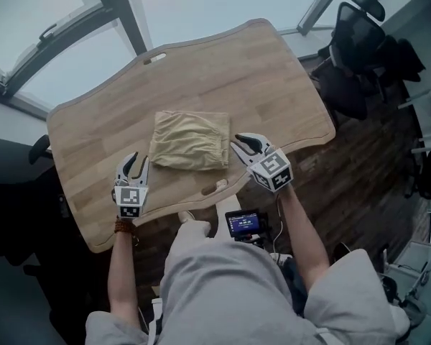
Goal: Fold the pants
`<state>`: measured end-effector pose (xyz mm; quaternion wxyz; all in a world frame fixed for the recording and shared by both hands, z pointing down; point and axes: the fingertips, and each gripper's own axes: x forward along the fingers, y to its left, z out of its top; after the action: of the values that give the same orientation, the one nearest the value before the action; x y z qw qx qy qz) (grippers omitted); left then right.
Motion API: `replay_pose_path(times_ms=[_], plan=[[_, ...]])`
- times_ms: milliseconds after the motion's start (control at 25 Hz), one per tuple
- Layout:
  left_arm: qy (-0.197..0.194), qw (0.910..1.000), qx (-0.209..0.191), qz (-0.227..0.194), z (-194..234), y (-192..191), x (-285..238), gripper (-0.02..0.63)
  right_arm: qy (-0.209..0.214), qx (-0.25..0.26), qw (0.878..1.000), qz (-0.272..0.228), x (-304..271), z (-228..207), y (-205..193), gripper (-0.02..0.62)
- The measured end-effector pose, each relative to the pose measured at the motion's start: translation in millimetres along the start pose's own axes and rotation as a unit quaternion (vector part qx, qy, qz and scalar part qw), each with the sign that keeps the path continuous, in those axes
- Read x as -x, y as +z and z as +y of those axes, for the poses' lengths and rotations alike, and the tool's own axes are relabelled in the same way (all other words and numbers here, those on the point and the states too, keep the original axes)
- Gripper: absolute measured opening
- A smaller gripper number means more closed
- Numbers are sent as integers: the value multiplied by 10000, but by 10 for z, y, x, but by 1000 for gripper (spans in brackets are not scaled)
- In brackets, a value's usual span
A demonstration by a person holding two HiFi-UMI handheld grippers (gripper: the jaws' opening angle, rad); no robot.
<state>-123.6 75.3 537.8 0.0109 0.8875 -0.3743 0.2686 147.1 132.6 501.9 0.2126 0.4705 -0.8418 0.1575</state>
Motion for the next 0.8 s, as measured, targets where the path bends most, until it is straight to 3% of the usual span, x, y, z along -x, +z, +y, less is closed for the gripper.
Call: replay_pose_path(times_ms=[80,160,240,360,440,600,800], plan=[[302,9960,222,-811,6,604,327,97,-518,278,9954,-750,267,137,594,61],[581,9863,442,-1479,-14,1061,671,30,-845,458,9859,-1371,491,414,1031,40],[753,9752,657,-1974,-85,1359,951,12,-957,546,9787,-1733,632,750,1263,21],[920,9601,858,-2499,-229,1600,1288,7,-891,548,9756,-1932,691,1240,1296,9],[846,9560,962,-2639,-349,1649,1431,6,-757,589,9766,-1924,655,1539,1198,4],[592,9613,768,-2580,-623,1480,1556,6,-604,641,9819,-1675,580,1952,936,3],[574,9640,1005,-2395,-705,1195,1676,6,-510,494,9846,-1596,592,2135,840,3]])
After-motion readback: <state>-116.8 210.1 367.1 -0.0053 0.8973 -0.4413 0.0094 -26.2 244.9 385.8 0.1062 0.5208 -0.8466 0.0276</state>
